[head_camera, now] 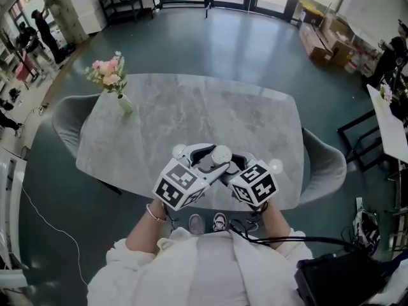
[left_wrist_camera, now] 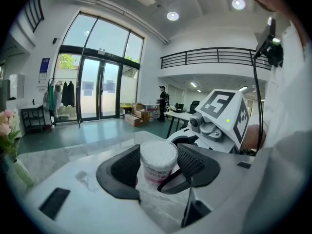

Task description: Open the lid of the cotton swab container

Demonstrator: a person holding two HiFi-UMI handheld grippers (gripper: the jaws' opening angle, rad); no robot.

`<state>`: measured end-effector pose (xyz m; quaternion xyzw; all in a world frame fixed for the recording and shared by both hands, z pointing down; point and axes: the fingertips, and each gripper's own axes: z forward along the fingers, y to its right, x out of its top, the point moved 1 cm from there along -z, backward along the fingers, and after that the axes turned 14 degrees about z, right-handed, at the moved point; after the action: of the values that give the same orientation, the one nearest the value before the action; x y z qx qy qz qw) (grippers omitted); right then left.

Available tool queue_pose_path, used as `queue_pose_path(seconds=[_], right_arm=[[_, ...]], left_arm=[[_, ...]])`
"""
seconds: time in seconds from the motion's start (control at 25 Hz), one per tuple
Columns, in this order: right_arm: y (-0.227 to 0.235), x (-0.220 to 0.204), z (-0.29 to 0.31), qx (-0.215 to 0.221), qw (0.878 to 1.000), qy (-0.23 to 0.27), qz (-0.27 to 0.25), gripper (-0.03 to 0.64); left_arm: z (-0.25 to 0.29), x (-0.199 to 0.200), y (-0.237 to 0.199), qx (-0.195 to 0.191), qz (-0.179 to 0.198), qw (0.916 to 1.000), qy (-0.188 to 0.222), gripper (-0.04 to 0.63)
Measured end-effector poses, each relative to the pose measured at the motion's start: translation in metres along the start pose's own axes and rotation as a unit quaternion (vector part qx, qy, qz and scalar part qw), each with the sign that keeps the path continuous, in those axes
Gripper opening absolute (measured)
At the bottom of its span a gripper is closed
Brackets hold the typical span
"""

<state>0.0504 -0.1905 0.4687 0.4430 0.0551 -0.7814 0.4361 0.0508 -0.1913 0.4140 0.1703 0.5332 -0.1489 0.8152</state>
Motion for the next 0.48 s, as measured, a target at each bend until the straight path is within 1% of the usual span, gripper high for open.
queue_pose_path(seconds=[0.08,0.24,0.48], right_arm=[[0.0009,-0.0009,0.0004,-0.001,1.000,0.001,-0.011,0.299],[-0.0017,0.0004,-0.0010,0.006,1.000,0.014,-0.022,0.299],[-0.0050,0.0014,0.0005,0.015,0.999,0.028,-0.037,0.299]], left_arm=[[0.0002,-0.0022,-0.0017,-0.007,-0.023,0.9997,-0.007,0.236],[-0.0033,-0.0023,-0.0042,-0.023,-0.056,0.9981,-0.015,0.236],[-0.0079,-0.0053,-0.0077,-0.040,-0.086,0.9953,-0.016,0.236]])
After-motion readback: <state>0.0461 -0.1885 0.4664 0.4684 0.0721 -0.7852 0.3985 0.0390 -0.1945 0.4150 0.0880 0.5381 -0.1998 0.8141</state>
